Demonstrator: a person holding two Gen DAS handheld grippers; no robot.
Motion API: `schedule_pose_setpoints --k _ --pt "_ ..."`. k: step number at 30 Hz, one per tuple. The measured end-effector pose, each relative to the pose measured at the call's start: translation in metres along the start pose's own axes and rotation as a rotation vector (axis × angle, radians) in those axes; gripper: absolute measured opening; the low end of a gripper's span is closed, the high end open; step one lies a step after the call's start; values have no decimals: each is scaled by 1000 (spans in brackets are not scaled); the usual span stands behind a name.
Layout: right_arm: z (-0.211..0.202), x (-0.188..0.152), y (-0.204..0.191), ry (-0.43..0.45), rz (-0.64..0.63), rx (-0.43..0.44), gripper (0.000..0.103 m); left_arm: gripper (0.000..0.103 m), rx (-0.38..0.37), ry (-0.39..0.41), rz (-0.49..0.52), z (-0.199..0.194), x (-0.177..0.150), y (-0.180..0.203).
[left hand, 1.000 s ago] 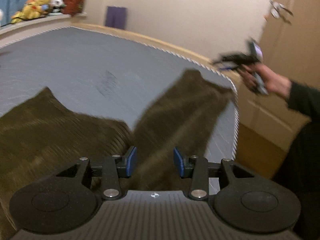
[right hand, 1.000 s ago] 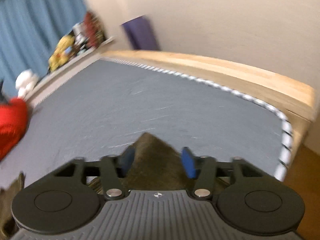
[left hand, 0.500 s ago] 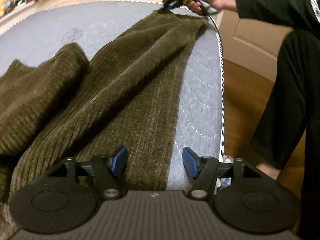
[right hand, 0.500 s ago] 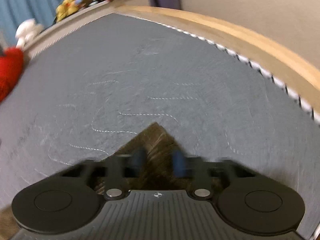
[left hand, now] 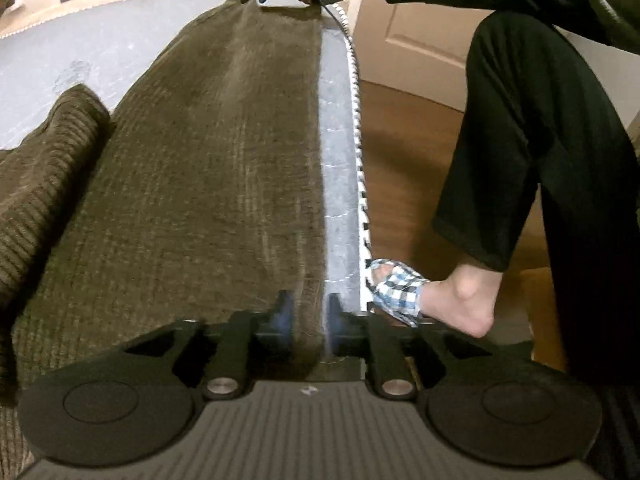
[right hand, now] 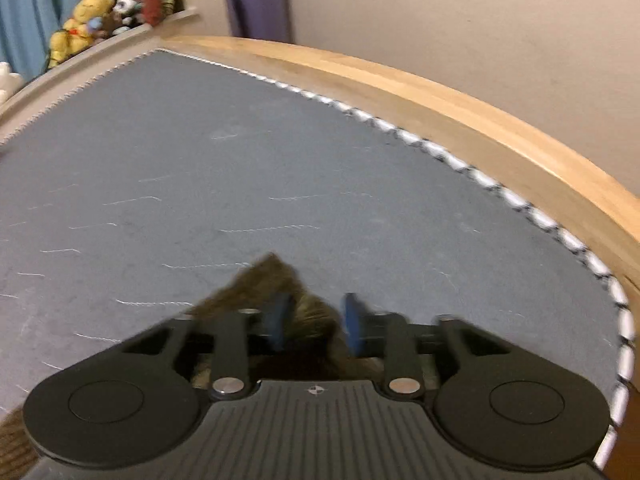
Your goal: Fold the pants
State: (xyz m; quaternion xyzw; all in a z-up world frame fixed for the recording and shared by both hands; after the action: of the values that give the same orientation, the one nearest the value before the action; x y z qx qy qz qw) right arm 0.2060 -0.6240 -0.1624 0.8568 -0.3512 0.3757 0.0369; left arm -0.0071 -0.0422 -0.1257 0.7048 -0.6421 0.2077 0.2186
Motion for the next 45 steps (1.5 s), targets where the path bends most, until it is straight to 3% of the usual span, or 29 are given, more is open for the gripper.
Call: schedule_pose_setpoints --k 2,5,10,13,15,16,18,22,24,27,30,31,33,34,36,41,45 --pt "-18 7 13 48 69 -1 48 56 -23 37 -9 -5 2 3" --pt "-48 15 55 91 258 -2 48 56 18 139 -73 -28 3 -6" --pt "-66 -22 114 -30 454 -32 49 56 216 282 -200 -67 3 -37" --pt "-67 -50 119 -134 460 -1 49 56 359 344 -306 -99 -5 -58" --pt "-72 -54 111 -127 420 -12 49 56 473 370 -368 -123 -9 -66" --pt "-74 -55 109 -125 429 -13 47 56 525 379 -400 -136 -13 -69" --pt "-70 -58 109 -130 463 -3 16 58 634 393 -462 -166 -23 -71" --pt "-90 -52 106 -68 450 -27 12 60 799 423 -620 -215 -54 -62" --pt "-109 -49 113 -25 484 -95 12 62 847 391 -710 -224 -72 -60" --pt "-113 -69 140 -87 621 -228 13 62 850 291 -888 -220 -104 -67" --pt "-112 -74 147 -88 657 -201 18 63 769 214 -1020 -207 -137 -78" --pt "-121 -68 144 -32 642 -228 19 64 751 193 -1051 -203 -147 -80" --pt "-143 -57 133 81 591 -250 43 65 722 159 -1094 -197 -162 -77" --pt "-153 -53 124 129 563 -238 46 66 704 153 -1116 -196 -171 -75" --pt "-176 -44 94 216 484 -167 47 66 686 154 -1151 -198 -186 -70" --pt "-219 -67 -16 297 226 181 47 66 684 144 -1229 -205 -224 -57" --pt "-235 -121 -115 245 -7 422 46 66 679 141 -1283 -209 -242 -51"
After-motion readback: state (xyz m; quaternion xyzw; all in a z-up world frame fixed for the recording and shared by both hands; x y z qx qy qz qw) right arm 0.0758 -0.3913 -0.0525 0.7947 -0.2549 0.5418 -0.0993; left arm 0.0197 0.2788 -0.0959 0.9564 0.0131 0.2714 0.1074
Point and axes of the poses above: each gripper's, at about its wrist camera, not at the fingertips, and z roughly the way its jaws point, y to its right, x to its top, the point moved 3 cm from there along z, roughly the way its jaws point, and after that the axes turned 9 degrees about z, right-handed, at the moved point
